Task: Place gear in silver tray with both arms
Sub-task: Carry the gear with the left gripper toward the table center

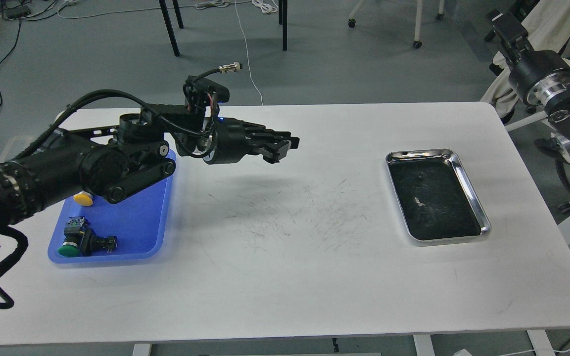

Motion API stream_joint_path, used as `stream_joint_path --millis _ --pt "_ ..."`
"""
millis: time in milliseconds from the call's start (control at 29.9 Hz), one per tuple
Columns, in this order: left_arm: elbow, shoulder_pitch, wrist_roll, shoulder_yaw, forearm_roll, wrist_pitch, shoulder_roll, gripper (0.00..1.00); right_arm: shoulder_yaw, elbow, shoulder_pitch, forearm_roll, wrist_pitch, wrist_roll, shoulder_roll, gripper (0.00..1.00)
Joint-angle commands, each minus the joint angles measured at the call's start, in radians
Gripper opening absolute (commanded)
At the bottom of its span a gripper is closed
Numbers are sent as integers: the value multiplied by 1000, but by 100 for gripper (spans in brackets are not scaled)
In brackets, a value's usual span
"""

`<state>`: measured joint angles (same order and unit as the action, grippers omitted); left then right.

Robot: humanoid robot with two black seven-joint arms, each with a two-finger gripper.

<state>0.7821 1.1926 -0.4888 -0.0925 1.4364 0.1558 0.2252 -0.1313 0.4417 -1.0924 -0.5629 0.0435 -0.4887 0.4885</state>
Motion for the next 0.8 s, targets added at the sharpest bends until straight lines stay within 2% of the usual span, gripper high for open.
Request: stream_joint_path --millis 0,134,334,769 --pt "-44 -7 0 -62 1 -16 -107 0 -4 -1 5 1 3 0 1 90" --pt "-119 -33 0 -92 1 -30 -225 0 -2 -6 5 30 3 0 1 90" --pt "-225 -83 0 -92 -1 -41 -225 0 9 -9 9 64 3 0 1 90" --pt "-186 -137 0 -90 6 -151 -225 0 13 -9 12 64 1 0 -1 92"
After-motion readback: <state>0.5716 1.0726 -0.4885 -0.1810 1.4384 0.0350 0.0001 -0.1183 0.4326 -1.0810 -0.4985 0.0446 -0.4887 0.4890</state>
